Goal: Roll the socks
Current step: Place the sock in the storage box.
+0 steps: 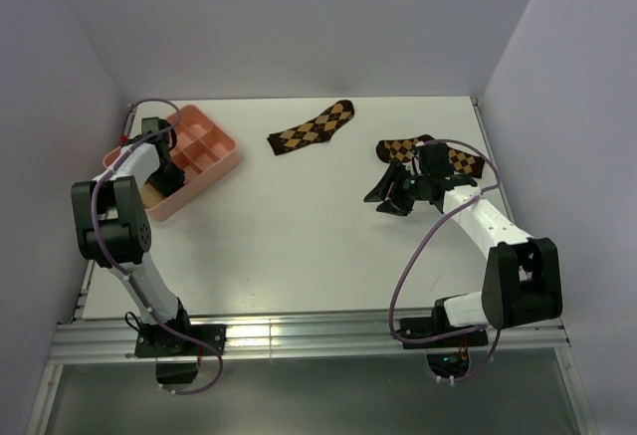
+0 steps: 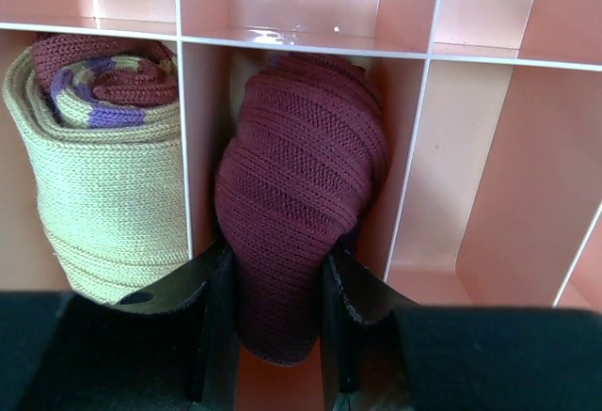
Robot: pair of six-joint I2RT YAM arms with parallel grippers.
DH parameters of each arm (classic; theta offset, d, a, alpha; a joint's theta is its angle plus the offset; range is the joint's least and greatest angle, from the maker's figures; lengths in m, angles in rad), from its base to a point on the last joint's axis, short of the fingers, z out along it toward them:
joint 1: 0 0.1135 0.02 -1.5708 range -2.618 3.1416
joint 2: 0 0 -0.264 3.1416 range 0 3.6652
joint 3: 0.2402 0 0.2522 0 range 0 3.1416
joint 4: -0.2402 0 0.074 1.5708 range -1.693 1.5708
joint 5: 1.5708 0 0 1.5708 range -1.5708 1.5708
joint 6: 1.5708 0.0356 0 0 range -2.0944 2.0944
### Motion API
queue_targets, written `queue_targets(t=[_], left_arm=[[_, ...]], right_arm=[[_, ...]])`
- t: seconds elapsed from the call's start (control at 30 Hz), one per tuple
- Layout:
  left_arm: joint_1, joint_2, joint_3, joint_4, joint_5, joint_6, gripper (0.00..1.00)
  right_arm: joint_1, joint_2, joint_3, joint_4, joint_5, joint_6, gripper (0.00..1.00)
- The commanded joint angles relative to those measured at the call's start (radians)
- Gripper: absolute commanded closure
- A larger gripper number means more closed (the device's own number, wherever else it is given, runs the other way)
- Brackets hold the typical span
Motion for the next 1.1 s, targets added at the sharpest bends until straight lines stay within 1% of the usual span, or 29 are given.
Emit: queue_targets(t=[0.0, 0.07, 0.2, 0.47, 0.67, 0.83, 1.07], left_arm=[[0.001, -0.026, 0.042, -0.047, 0.029, 0.028, 0.68], [0.001, -0.04, 0.062, -0.062, 0.017, 0.028, 0.61], [0.001, -0.055, 0.083, -0.082, 0.003, 0.031, 0.52], [0.001, -0.071, 0.112, -0.111, -0.007, 0.03, 0.45], [0.001, -0.106, 0.119, -0.121, -0.032, 0.022, 0.44], [0.001, -0.152, 0.129, -0.125, -0.026, 0.024, 0.43], [0.001, -0.193, 0.114, -0.091, -0.006, 0.038, 0.51]], right_arm=[[-0.011, -0.022, -0.003, 0.03, -0.016, -0.004, 0.44], [-0.011, -0.022, -0.003, 0.03, -0.018, -0.002, 0.44], [-0.011, -0.017, -0.001, 0.032, -0.024, -0.001, 0.44], [-0.013, -0.017, -0.004, 0.038, -0.031, 0.001, 0.44], [-0.013, -0.016, -0.003, 0.036, -0.034, 0.001, 0.44], [-0.014, -0.011, -0.001, 0.038, -0.041, 0.002, 0.45], [-0.014, -0.008, 0.005, 0.039, -0.045, 0.007, 0.45]])
